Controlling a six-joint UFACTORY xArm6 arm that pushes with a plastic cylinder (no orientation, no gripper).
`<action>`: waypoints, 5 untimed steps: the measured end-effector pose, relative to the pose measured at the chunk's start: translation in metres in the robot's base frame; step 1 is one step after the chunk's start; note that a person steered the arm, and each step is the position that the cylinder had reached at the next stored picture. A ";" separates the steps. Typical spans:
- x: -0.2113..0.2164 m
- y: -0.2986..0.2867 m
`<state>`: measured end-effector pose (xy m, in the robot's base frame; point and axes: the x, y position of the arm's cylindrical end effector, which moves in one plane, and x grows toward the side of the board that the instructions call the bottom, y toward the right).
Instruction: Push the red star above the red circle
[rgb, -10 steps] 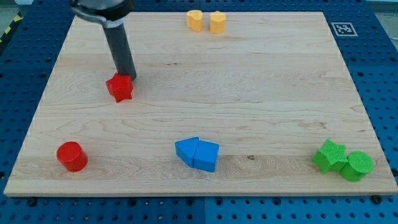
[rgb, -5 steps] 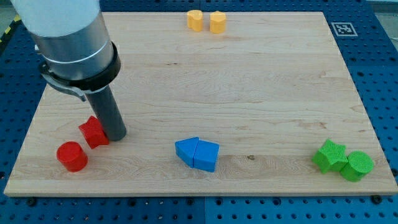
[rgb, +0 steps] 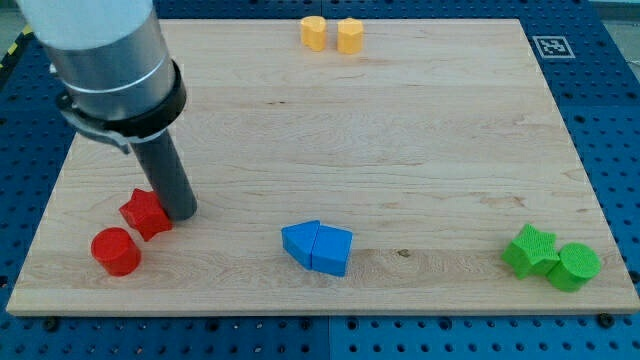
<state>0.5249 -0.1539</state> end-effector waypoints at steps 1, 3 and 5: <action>0.000 0.000; 0.018 -0.014; -0.070 0.031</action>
